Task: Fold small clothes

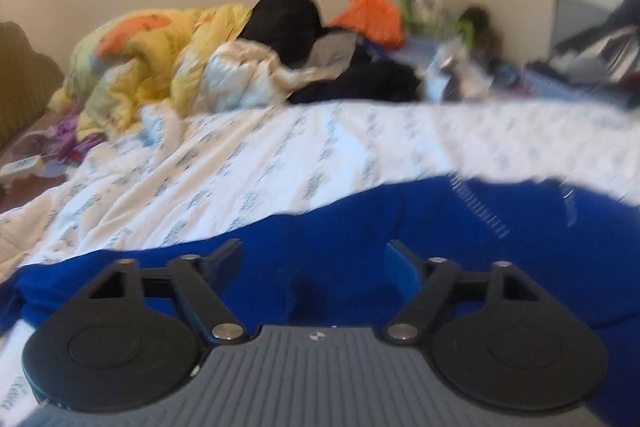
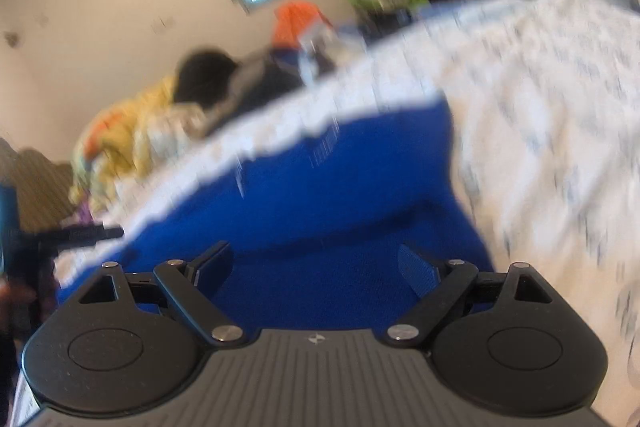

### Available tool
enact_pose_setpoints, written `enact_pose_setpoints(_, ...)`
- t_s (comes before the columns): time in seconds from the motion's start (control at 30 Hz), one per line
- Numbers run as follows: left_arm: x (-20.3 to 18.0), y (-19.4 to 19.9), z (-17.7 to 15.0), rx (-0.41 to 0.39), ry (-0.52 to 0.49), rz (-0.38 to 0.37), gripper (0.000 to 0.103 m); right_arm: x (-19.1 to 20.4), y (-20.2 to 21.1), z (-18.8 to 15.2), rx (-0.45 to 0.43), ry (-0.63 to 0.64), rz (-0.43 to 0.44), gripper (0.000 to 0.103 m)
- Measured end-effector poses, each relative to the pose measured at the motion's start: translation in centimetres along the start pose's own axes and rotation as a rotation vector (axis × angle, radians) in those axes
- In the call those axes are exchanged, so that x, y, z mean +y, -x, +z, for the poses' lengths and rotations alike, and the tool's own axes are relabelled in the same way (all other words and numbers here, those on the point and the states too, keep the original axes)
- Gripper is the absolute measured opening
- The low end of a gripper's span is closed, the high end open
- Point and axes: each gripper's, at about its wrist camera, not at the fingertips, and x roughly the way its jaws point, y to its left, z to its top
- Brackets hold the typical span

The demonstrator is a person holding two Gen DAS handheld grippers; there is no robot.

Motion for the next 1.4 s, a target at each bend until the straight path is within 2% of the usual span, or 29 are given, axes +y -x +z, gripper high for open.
enact_pose_setpoints(0.03,-0.8,-0.2,0.2,0.012,-0.010,-0.039,0.079,0.4,-0.5,1.6,-0.040,0.021,0.005,0.093)
enact_pose_setpoints(0.1,-2.9,-1.5,-0.1,0.048,-0.026,-0.087,0.077,1.3,-3.4,4.3,-0.037,0.083,-0.047,0.103)
enact_pose_setpoints(0.17,-4.7,-3.8,-0.9,0.113,-0.026,-0.115,0.070,2.4,-8.3,5.9,0.051,0.198,-0.130,0.103)
enact_pose_setpoints(0.23,-5.5,-6.0,-1.8,0.179,-0.008,-0.120,0.066,2.8,-13.2,6.1,0.156,0.307,-0.220,0.103)
enact_pose_setpoints(0.27,-5.4,-6.8,-2.4,0.208,0.009,-0.118,0.069,2.4,-15.0,5.8,0.207,0.332,-0.246,0.103)
enact_pose_setpoints(0.3,-4.9,-7.1,-3.0,0.175,0.014,-0.118,0.072,1.8,-16.5,5.2,0.263,0.345,-0.272,0.103)
enact_pose_setpoints(0.37,-4.5,-7.3,-3.6,0.139,-0.017,-0.128,0.081,1.1,-16.4,4.0,0.209,0.422,-0.254,0.103)
enact_pose_setpoints(0.47,-3.9,-7.1,-3.7,0.106,-0.030,-0.155,0.082,-0.5,-16.0,4.3,0.187,0.360,-0.227,0.103)
enact_pose_setpoints(0.53,-2.8,-6.0,-3.6,0.094,0.012,-0.160,0.079,0.1,-16.4,4.1,0.192,0.397,-0.258,0.103)
enact_pose_setpoints(0.6,0.0,-3.4,-4.0,0.042,0.127,-0.161,0.084,0.0,-16.3,4.0,0.188,0.388,-0.258,0.103)
enact_pose_setpoints(0.67,4.7,-0.7,-4.7,-0.029,0.295,-0.145,0.099,0.0,-16.1,3.9,0.182,0.385,-0.257,0.103)
enact_pose_setpoints(0.7,7.5,0.4,-5.3,-0.061,0.387,-0.116,0.100,0.1,-15.9,3.8,0.180,0.385,-0.258,0.103)
enact_pose_setpoints(0.83,19.6,2.6,-7.6,-0.091,0.768,0.102,0.093,0.2,-15.8,3.9,0.177,0.387,-0.265,0.103)
enact_pose_setpoints(0.9,25.6,3.0,-9.1,-0.095,0.981,0.162,0.090,0.2,-15.8,3.9,0.174,0.386,-0.269,0.103)
enact_pose_setpoints(0.97,29.9,2.7,-10.1,-0.076,1.127,0.197,0.086,0.3,-15.8,3.9,0.172,0.386,-0.274,0.103)
enact_pose_setpoints(1.07,33.7,1.0,-10.5,-0.018,1.200,0.226,0.082,0.3,-15.7,3.8,0.170,0.387,-0.279,0.103)
enact_pose_setpoints(1.13,35.6,-0.1,-10.7,0.010,1.207,0.229,0.082,0.4,-15.7,3.8,0.170,0.386,-0.281,0.103)
enact_pose_setpoints(1.2,36.4,-1.4,-10.6,0.038,1.208,0.276,0.082,0.4,-15.7,3.8,0.170,0.386,-0.281,0.103)
enact_pose_setpoints(1.23,36.9,-2.2,-10.6,0.059,1.201,0.287,0.077,0.4,-15.7,3.8,0.170,0.386,-0.281,0.103)
enact_pose_setpoints(1.27,37.2,-2.8,-10.7,0.083,1.190,0.312,0.051,0.4,-15.7,3.8,0.170,0.385,-0.281,0.103)
enact_pose_setpoints(1.3,37.5,-3.4,-10.9,0.117,1.174,0.334,0.034,0.4,-15.7,3.8,0.170,0.385,-0.280,0.103)
enact_pose_setpoints(1.33,37.6,-3.9,-10.8,0.131,1.164,0.322,0.008,0.4,-15.7,3.8,0.170,0.385,-0.280,0.103)
enact_pose_setpoints(1.4,36.5,-3.5,-9.8,0.096,1.130,0.345,0.007,0.4,-15.7,3.8,0.170,0.386,-0.281,0.103)
